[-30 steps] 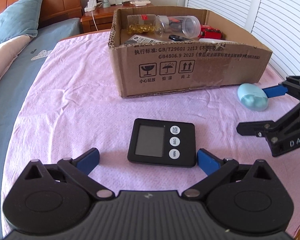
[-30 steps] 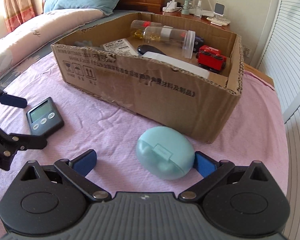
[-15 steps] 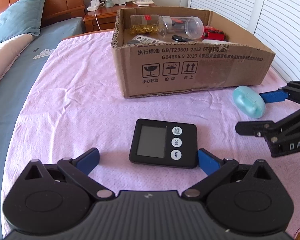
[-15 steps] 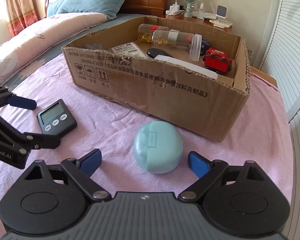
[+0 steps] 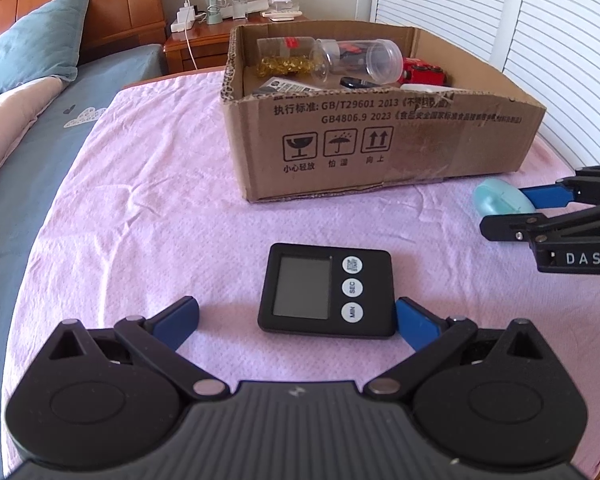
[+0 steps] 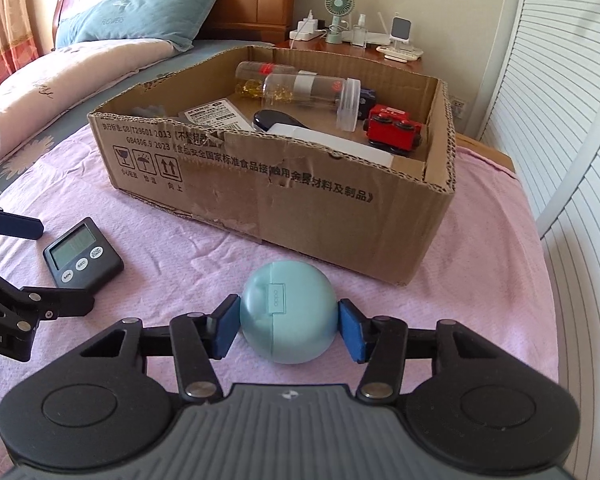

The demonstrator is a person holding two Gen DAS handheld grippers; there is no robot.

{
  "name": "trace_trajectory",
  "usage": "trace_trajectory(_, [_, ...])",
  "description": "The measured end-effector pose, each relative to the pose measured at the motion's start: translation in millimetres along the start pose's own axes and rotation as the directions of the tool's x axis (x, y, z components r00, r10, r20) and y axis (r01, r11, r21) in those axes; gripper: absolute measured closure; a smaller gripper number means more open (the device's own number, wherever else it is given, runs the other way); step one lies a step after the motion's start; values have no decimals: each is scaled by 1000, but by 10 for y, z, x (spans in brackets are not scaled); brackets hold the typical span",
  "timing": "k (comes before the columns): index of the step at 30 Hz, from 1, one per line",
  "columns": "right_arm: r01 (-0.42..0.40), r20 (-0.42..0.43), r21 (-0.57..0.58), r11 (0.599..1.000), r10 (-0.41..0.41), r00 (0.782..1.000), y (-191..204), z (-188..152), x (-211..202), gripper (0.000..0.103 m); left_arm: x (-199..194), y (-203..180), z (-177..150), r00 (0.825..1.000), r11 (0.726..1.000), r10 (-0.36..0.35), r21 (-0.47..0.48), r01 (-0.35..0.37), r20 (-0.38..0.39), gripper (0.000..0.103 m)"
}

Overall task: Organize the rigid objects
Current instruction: 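Carry the teal case into the box and open the right tool while the left tool holds the timer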

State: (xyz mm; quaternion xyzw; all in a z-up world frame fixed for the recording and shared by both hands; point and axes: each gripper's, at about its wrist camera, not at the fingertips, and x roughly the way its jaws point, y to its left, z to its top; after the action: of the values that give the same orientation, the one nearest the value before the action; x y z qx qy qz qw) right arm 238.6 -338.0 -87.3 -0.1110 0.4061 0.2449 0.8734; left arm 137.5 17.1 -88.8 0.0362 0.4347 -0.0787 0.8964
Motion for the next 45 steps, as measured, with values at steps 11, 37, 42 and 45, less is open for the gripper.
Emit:
trace_trajectory(11, [35, -6, -13, 999, -35, 999, -9, -105, -116, 45, 6, -85, 58, 1000, 1000, -19, 0, 19, 24, 15])
trace_trajectory(37, [-49, -6, -108, 993, 49, 999, -86, -58, -90, 44, 4, -133, 110, 998, 996, -61, 72, 59, 29, 33])
trace_trajectory(42, [-55, -25, -117, 992, 53, 998, -95, -52, -98, 44, 17, -119, 141, 997, 992, -79, 96, 77, 17, 33])
trace_trajectory(45, [-53, -31, -99, 994, 51, 998, -80, -29, -79, 44, 23, -121, 148, 996, 992, -82, 97, 81, 15, 33])
